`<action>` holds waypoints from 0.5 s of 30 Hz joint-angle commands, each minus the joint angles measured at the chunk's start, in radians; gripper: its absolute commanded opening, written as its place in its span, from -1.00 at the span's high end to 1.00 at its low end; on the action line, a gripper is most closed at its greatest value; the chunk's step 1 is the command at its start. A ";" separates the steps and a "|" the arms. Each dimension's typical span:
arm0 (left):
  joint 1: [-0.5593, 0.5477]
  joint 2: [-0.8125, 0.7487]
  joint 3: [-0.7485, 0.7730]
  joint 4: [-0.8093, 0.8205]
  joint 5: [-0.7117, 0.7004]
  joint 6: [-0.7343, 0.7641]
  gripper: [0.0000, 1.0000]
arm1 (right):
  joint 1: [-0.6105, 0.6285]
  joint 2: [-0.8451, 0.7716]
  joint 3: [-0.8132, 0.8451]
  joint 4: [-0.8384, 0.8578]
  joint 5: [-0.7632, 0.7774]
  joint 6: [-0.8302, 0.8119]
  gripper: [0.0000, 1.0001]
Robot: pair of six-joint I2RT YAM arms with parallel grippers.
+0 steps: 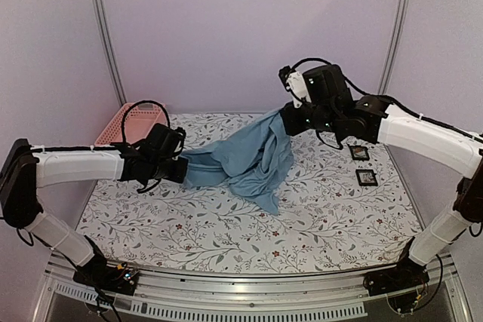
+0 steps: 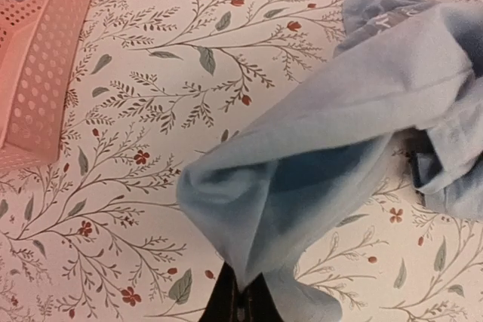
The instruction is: Pin the brooch onto the clothing
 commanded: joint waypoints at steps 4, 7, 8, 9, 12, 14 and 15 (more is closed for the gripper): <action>0.044 -0.209 0.127 -0.175 -0.192 0.130 1.00 | -0.114 -0.165 0.063 -0.006 -0.082 -0.038 1.00; 0.039 -0.327 0.204 -0.205 -0.204 0.208 1.00 | -0.128 -0.240 0.101 -0.009 -0.098 -0.068 1.00; 0.035 -0.367 0.225 -0.205 -0.191 0.231 1.00 | -0.128 -0.260 0.120 -0.013 -0.111 -0.077 1.00; 0.026 -0.401 0.251 -0.205 -0.178 0.258 1.00 | -0.128 -0.272 0.140 -0.018 -0.132 -0.096 1.00; 0.001 -0.486 0.322 -0.216 -0.154 0.293 1.00 | -0.128 -0.315 0.212 -0.043 -0.203 -0.145 1.00; -0.015 -0.528 0.364 -0.228 -0.160 0.308 1.00 | -0.128 -0.332 0.275 -0.080 -0.224 -0.162 1.00; -0.017 -0.543 0.377 -0.230 -0.163 0.316 1.00 | -0.128 -0.339 0.290 -0.088 -0.224 -0.168 1.00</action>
